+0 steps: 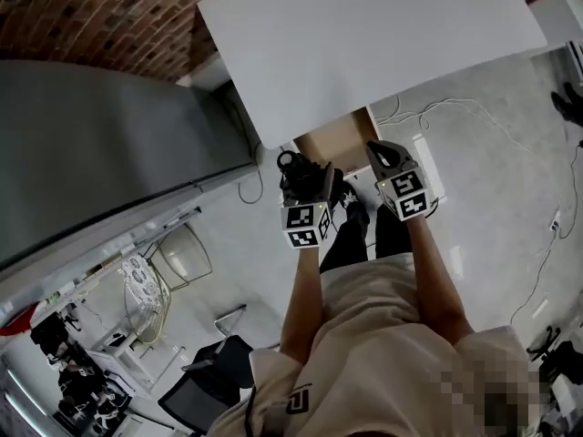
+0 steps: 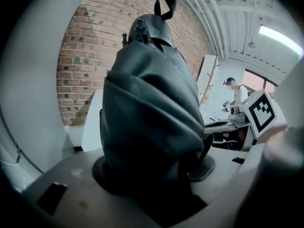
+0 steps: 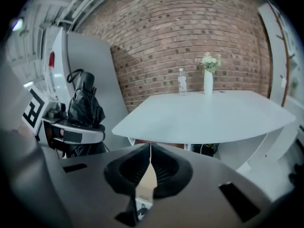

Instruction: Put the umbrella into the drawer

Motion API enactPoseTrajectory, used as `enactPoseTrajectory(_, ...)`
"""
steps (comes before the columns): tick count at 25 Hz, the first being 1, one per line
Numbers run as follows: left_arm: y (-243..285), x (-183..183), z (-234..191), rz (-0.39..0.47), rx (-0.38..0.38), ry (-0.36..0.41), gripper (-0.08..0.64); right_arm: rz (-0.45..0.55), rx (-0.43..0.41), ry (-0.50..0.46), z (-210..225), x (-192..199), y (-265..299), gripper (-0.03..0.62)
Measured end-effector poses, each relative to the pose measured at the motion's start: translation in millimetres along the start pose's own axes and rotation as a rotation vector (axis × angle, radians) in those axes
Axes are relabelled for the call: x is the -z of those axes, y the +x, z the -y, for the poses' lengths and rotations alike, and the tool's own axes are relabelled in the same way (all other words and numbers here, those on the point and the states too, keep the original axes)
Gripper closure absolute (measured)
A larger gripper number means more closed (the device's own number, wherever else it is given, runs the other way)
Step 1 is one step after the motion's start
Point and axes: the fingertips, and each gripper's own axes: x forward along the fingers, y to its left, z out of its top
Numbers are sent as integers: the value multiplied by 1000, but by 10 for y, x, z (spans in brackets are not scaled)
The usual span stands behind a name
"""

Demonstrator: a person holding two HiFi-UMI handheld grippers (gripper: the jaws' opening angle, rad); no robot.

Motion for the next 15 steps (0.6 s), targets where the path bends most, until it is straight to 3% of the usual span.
enactPoseTrajectory(2, 123, 177, 82, -50, 39, 31, 314, -6, 15, -26, 32, 120, 31, 525)
enactPoseTrajectory(8, 476, 665, 209, -166, 134, 109, 314, 6, 42, 152, 165, 516, 121, 525)
enactPoseTrajectory(15, 1324, 1185, 246, -215, 193, 181, 314, -31, 69, 211, 558, 1254, 335, 525)
